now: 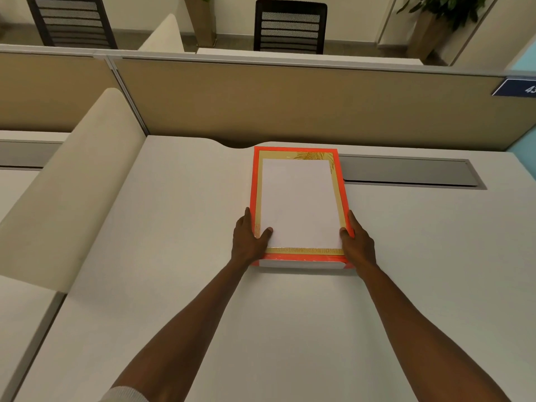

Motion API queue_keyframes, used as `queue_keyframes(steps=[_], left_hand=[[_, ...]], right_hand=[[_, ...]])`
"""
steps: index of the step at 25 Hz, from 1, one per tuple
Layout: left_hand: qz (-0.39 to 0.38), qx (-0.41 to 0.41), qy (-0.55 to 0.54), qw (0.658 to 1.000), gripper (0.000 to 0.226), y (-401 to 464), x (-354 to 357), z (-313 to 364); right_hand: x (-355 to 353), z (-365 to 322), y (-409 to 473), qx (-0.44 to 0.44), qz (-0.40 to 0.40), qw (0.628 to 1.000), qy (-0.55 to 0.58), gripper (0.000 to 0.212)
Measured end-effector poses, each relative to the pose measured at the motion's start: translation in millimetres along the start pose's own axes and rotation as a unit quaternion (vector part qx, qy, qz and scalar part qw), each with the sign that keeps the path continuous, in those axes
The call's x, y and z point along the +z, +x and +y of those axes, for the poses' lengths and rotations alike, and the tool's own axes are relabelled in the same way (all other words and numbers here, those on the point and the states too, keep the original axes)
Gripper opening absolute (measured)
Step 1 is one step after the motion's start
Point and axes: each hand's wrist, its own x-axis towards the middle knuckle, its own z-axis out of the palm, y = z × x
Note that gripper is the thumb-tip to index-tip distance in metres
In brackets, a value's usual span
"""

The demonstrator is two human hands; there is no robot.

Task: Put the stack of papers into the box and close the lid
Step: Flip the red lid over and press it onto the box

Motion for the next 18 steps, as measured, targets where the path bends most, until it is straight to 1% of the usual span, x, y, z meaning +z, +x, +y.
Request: queue_keyframes(steps=[2, 4, 6, 8, 10, 14, 16, 18], left_hand=[[0.008, 0.012, 0.061, 0.998, 0.097, 5, -2, 2], [0.010, 0.055, 0.092, 0.994, 0.100, 12, -3, 6], [-0.007, 0.107, 0.126, 0.986, 0.098, 22, -2, 13], [-0.027, 0.136, 0.178, 0.974, 0.095, 33, -1, 19], [-0.041, 0.139, 0.210, 0.967, 0.094, 42, 1, 19], [-0.040, 0.129, 0.234, 0.963, 0.097, 46, 8, 15], [-0.044, 0.133, 0.237, 0.961, 0.097, 47, 7, 16], [-0.047, 0.133, 0.233, 0.962, 0.096, 43, 4, 16]], right_hand=[[1, -2, 5, -0.019, 0.017, 0.999, -0.039, 0.059], [4, -8, 11, -0.038, 0.025, 0.996, -0.073, 0.066], [8, -18, 17, -0.064, 0.009, 0.990, -0.125, 0.076], [12, -26, 23, -0.102, -0.015, 0.977, -0.184, 0.079], [15, -29, 29, -0.109, -0.030, 0.967, -0.227, 0.079], [21, -26, 34, -0.094, -0.037, 0.959, -0.265, 0.081], [19, -27, 35, -0.096, -0.048, 0.958, -0.267, 0.081], [17, -27, 31, -0.096, -0.054, 0.963, -0.246, 0.083]])
